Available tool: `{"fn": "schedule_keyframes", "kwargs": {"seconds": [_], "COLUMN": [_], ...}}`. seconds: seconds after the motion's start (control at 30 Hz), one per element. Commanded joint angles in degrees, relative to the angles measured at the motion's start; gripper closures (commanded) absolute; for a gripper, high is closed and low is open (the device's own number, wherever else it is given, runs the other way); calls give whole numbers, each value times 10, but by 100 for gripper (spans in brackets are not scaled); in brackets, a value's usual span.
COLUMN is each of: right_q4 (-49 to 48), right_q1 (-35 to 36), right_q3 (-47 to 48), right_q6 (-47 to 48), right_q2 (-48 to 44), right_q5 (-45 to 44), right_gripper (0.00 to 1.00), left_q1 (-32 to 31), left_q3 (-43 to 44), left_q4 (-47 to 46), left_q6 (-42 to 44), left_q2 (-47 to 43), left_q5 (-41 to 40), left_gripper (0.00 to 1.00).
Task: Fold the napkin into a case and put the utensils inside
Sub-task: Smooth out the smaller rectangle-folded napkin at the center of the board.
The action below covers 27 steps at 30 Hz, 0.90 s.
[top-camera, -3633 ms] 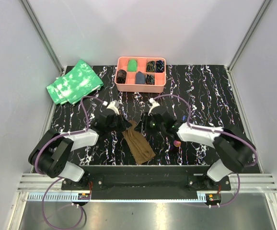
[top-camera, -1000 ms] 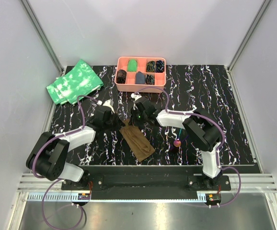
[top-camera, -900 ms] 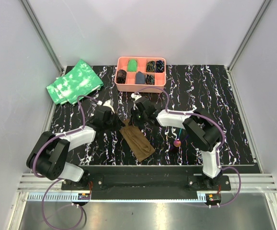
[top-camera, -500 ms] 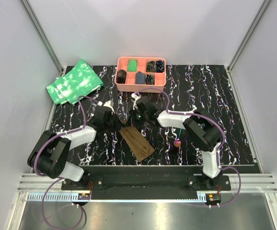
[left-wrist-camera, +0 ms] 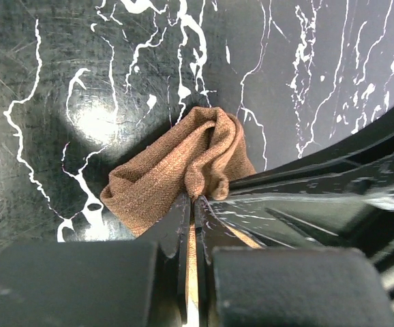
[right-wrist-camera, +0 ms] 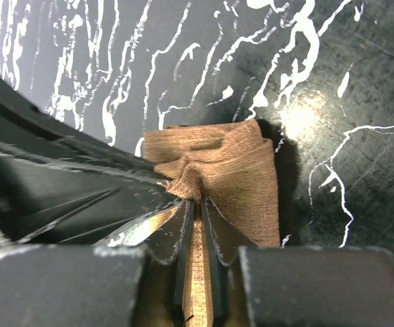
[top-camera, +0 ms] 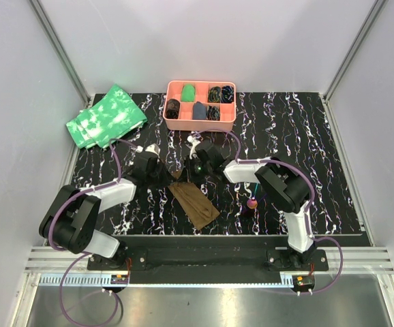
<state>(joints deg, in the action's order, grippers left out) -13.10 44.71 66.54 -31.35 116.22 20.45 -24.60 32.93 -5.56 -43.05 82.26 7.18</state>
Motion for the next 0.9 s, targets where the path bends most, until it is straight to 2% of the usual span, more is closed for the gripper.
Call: {"fn": "schedule_keyframes", "kwargs": {"seconds": [0.0,0.3,0.33,0.43,0.87], "right_q4": [-57,-113,-119,-134,-140], "right_q1": [2,3,3,2,4], "right_q3": [-7,-41,-46,-59,-81], "right_q6": [7,-1,-5,-8,9], "right_q2": [14,0,-3,-9,-30], "right_q5": [21,35,36,42,57], "right_gripper": [84,71,67,62,48], "left_q1": [-3,0,0,1,11], "left_q3": [9,19,15,9,16], "left_q4": [-29,-9,-9,-12,6], "left_q6": [-41,-93,-99,-113,-148], "left_q2": [-10,3,2,-3,-10], "left_q5": [28,32,29,24,29], "left_gripper": [100,100,100,100,100]}}
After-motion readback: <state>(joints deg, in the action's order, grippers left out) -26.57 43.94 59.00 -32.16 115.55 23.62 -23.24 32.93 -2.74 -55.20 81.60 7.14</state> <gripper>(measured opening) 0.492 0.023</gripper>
